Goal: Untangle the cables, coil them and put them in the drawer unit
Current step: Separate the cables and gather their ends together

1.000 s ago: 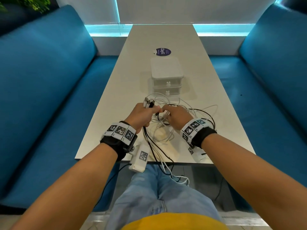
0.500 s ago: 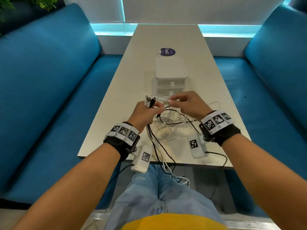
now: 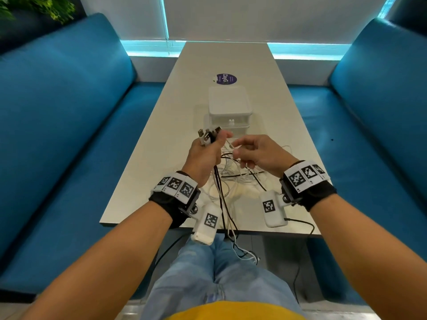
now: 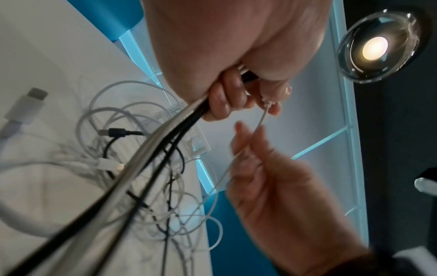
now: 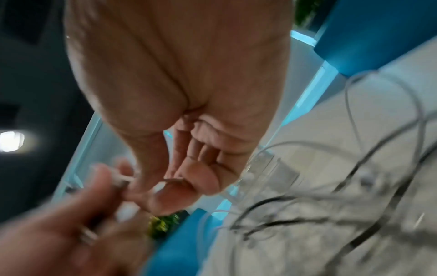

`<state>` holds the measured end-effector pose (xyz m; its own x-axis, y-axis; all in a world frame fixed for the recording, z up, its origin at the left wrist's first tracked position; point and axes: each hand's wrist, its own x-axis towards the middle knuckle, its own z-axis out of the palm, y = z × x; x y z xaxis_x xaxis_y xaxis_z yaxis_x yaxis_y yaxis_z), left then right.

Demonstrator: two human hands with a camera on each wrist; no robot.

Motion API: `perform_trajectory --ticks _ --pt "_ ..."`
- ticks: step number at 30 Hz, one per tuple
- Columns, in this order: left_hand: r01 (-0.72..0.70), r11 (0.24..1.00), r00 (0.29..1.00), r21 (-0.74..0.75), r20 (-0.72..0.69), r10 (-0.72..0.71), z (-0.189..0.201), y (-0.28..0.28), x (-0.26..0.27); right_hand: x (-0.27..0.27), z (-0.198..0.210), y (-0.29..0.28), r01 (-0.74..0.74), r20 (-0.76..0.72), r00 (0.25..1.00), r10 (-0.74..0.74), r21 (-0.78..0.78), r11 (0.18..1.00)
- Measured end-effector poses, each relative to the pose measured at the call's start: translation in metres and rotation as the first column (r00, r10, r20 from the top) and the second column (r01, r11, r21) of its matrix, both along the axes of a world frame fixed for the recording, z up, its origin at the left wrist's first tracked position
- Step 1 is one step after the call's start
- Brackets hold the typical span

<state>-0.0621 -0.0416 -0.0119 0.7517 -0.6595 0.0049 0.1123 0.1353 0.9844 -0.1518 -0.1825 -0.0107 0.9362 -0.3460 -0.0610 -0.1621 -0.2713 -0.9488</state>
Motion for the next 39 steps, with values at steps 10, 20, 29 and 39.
perform_trajectory --ticks 10,20,29,39 --pt "0.160 0.963 0.952 -0.217 -0.222 -0.209 0.026 0.012 0.005 -0.017 -0.041 -0.034 0.056 -0.251 0.958 -0.141 -0.318 0.946" --pt "0.231 0.943 0.928 -0.238 -0.237 -0.287 0.029 0.006 -0.006 -0.007 -0.052 -0.040 0.127 -0.245 0.947 -0.205 -0.299 0.946" --pt "0.239 0.955 0.915 -0.176 -0.288 -0.282 0.025 0.005 -0.006 -0.013 -0.046 -0.038 0.221 -0.188 0.945 -0.267 -0.234 0.947" --pt "0.192 0.963 0.980 0.188 -0.094 -0.177 -0.005 -0.024 -0.002 -0.015 -0.021 -0.029 0.228 0.049 0.974 -0.223 -0.289 0.930"
